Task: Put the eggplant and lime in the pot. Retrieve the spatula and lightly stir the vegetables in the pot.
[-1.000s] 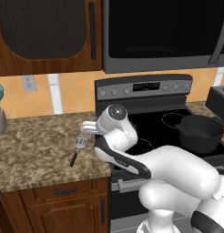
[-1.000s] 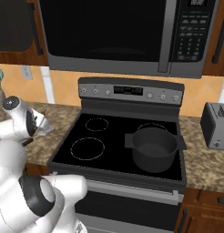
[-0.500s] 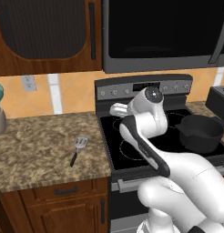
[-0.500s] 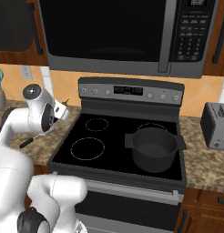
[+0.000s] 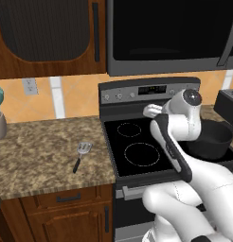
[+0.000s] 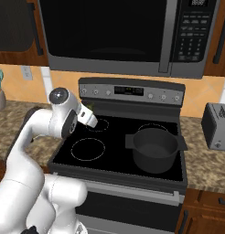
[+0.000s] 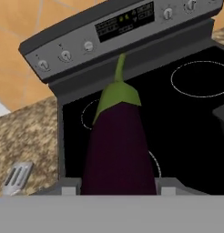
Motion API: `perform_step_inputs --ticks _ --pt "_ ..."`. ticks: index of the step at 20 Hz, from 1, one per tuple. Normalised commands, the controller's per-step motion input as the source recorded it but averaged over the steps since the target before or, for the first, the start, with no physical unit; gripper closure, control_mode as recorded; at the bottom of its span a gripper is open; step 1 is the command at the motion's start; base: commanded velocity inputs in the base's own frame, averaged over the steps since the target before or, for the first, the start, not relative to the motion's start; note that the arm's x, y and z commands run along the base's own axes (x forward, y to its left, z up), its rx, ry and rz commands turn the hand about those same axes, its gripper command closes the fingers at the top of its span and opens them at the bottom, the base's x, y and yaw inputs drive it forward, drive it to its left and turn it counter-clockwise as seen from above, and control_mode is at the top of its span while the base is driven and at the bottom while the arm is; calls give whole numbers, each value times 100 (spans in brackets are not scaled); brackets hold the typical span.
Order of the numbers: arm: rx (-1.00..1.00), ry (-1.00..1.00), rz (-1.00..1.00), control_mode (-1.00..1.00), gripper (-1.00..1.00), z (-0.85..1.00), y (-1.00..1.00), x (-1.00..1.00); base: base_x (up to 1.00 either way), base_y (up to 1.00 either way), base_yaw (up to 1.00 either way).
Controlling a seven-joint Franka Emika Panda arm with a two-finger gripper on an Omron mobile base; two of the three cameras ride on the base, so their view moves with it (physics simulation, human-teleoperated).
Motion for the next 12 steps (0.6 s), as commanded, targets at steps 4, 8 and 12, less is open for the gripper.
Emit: perform_step_inputs --ticks 4,8,12 --pt "0 0 -10 -100 100 9 -100 0 0 0 0" --pt "0 0 -10 -100 100 0 -100 -4 0 0 0" --pt "0 0 -11 -100 100 0 -100 -11 0 0 0"
